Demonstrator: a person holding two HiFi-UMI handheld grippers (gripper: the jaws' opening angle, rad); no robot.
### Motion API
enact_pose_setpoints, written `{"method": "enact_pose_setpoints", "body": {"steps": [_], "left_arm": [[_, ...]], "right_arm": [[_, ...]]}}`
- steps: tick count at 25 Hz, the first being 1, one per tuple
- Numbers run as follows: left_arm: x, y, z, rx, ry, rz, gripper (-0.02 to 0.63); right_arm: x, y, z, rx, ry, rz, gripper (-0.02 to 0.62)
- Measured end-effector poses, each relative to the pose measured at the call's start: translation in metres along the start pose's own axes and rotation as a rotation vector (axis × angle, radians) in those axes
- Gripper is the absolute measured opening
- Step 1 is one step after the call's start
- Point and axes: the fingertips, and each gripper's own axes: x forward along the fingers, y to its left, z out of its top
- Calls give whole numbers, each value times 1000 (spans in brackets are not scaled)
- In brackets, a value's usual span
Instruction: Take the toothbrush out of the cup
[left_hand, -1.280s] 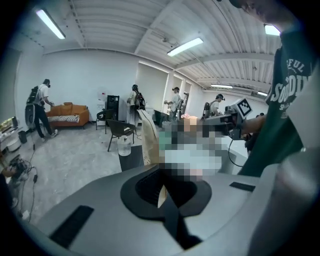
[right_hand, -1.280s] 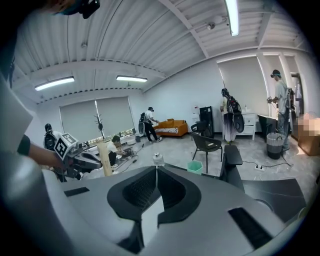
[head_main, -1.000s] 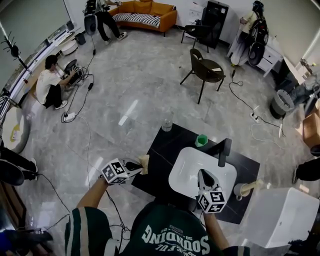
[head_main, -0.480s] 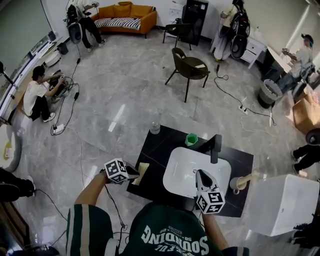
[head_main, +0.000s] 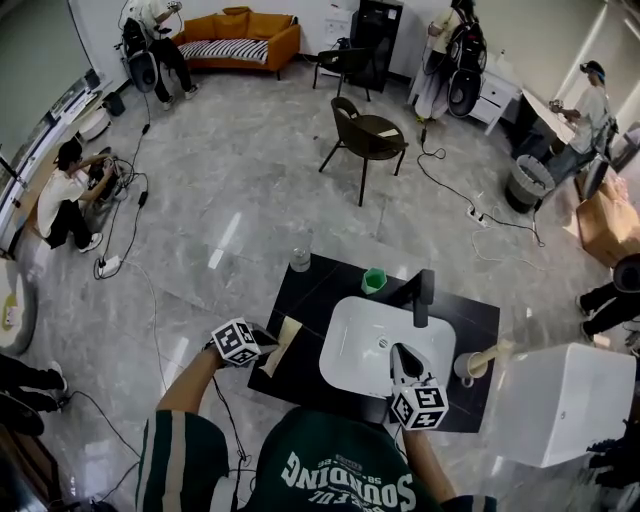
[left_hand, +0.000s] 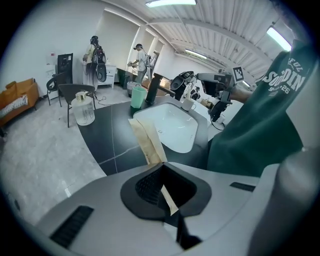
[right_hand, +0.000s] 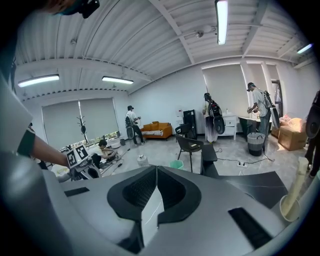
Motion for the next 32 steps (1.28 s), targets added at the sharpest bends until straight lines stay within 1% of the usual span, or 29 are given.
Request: {"method": "enact_pose_setpoints", "body": {"steps": [3, 8, 11, 13, 15, 19, 21, 25, 32], "left_arm": [[6, 12, 1, -18, -4, 42, 8], [15, 32, 0, -93, -21, 120, 8], [19, 46, 0, -137, -40, 187, 8], [21, 54, 1, -161, -51, 229, 8], [21, 60, 1, -176, -55, 251, 8], [18, 62, 3, -186, -62, 263, 8], [14, 63, 7, -186, -89, 282, 8], [4, 69, 16, -168, -156, 362, 9], [-11, 72, 22, -159, -224, 470, 9]], "right_arm": [[0, -1, -2, 2, 3, -2, 41], [-2, -5, -5, 11, 5, -9, 41], [-3, -8, -7, 18, 5, -13, 41], [-4, -10, -8, 22, 3, -16, 41], [-5, -10, -6, 25, -1, -20, 41], [-5, -10, -4, 30, -6, -25, 41], [-6, -10, -3, 33, -5, -27, 41], [-5, -9, -4, 37, -3, -30, 41], [-5, -10, -8, 52, -9, -35, 41]]}}
